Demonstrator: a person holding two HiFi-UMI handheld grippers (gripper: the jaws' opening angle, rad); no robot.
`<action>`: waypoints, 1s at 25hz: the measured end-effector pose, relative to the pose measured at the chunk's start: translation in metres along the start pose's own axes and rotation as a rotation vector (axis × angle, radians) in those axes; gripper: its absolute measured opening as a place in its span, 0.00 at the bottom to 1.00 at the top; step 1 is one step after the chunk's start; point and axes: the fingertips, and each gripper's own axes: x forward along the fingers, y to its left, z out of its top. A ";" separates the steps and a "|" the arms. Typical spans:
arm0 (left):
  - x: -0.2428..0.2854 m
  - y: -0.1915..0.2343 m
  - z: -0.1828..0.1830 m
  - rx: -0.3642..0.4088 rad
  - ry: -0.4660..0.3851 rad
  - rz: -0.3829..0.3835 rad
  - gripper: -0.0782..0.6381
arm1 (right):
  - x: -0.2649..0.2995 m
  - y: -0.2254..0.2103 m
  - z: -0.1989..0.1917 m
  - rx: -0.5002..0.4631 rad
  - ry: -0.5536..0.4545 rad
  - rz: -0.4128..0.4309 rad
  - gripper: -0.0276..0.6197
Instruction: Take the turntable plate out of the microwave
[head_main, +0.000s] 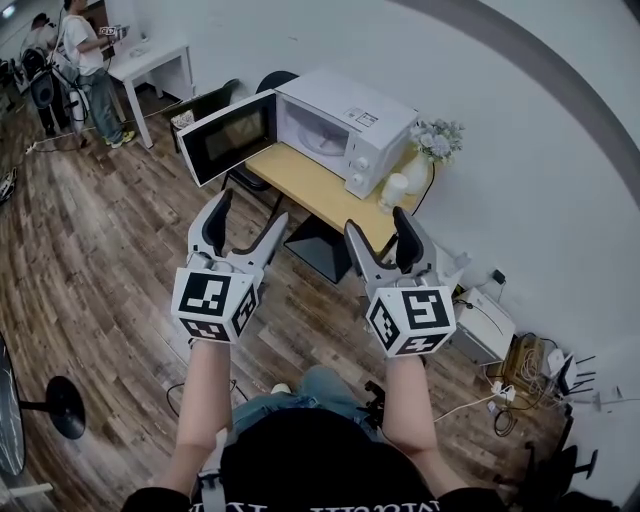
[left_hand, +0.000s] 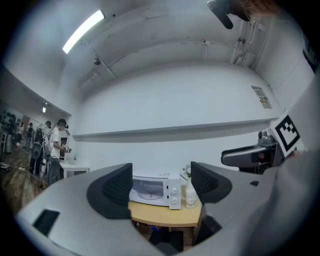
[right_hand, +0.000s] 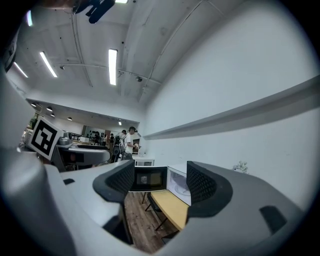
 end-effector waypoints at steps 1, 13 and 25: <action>0.003 0.006 -0.002 -0.005 0.004 0.001 0.61 | 0.006 0.001 -0.001 -0.002 0.005 -0.003 0.53; 0.066 0.050 -0.035 0.010 0.021 0.009 0.61 | 0.081 -0.021 -0.023 -0.010 0.014 -0.036 0.53; 0.206 0.121 -0.059 0.032 0.047 -0.022 0.60 | 0.230 -0.078 -0.035 0.000 0.013 -0.048 0.53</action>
